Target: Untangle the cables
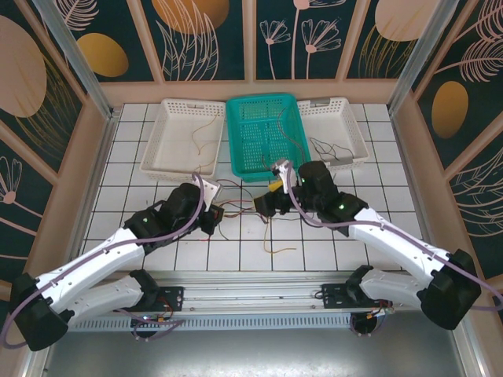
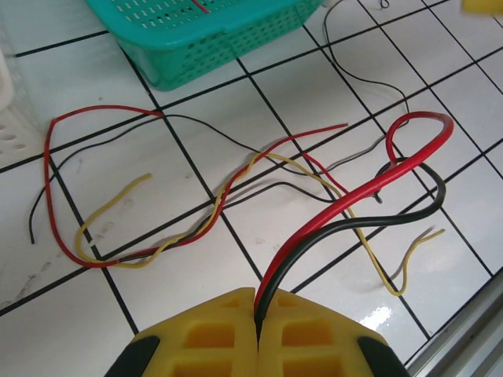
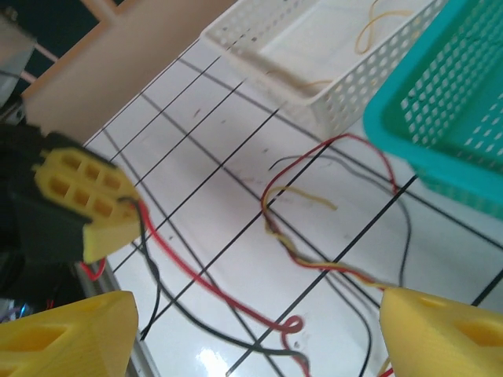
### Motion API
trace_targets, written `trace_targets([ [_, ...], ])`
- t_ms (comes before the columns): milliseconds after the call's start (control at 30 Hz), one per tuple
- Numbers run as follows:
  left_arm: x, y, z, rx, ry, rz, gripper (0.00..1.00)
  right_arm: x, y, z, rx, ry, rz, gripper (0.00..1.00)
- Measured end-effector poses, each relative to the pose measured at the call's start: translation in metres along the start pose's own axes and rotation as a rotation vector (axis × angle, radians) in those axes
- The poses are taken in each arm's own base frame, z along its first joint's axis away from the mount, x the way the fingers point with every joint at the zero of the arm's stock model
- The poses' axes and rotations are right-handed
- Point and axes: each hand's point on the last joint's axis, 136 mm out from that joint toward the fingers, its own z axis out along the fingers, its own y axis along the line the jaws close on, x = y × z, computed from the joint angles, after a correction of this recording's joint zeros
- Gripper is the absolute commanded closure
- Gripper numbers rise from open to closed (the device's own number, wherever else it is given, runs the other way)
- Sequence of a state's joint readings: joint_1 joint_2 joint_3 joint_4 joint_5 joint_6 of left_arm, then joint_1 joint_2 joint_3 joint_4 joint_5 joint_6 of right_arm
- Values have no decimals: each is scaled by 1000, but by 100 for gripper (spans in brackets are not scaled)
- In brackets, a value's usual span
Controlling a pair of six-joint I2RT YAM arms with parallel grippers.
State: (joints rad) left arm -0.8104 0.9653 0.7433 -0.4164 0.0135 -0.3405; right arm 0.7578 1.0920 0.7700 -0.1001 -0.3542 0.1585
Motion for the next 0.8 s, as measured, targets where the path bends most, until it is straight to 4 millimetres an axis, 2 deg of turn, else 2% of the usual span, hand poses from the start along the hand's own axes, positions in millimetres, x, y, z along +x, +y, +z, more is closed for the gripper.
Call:
trace_targets([
  [167, -3, -8, 0, 38, 8, 0, 100, 27, 5, 10, -36, 24, -7, 21],
  [333, 3, -17, 7, 83, 55, -2, 100, 28, 3, 16, -37, 5, -7, 28],
  [400, 5, -19, 9, 99, 71, -3, 100, 25, 2, 18, -34, -12, -6, 40],
  [500, 7, -22, 9, 118, 78, -3, 100, 21, 2, 20, -36, -25, -3, 64],
  [667, 6, -24, 8, 124, 77, -3, 100, 24, 4, 23, -52, -15, -1, 88],
  [700, 5, -24, 8, 124, 75, -3, 99, 25, 5, 23, -58, -11, -2, 92],
  [767, 2, -24, 7, 122, 66, -2, 89, 25, 7, 23, -71, -7, 0, 100],
  [800, 1, -24, 5, 122, 60, -1, 81, 25, 8, 23, -77, -7, 3, 100],
])
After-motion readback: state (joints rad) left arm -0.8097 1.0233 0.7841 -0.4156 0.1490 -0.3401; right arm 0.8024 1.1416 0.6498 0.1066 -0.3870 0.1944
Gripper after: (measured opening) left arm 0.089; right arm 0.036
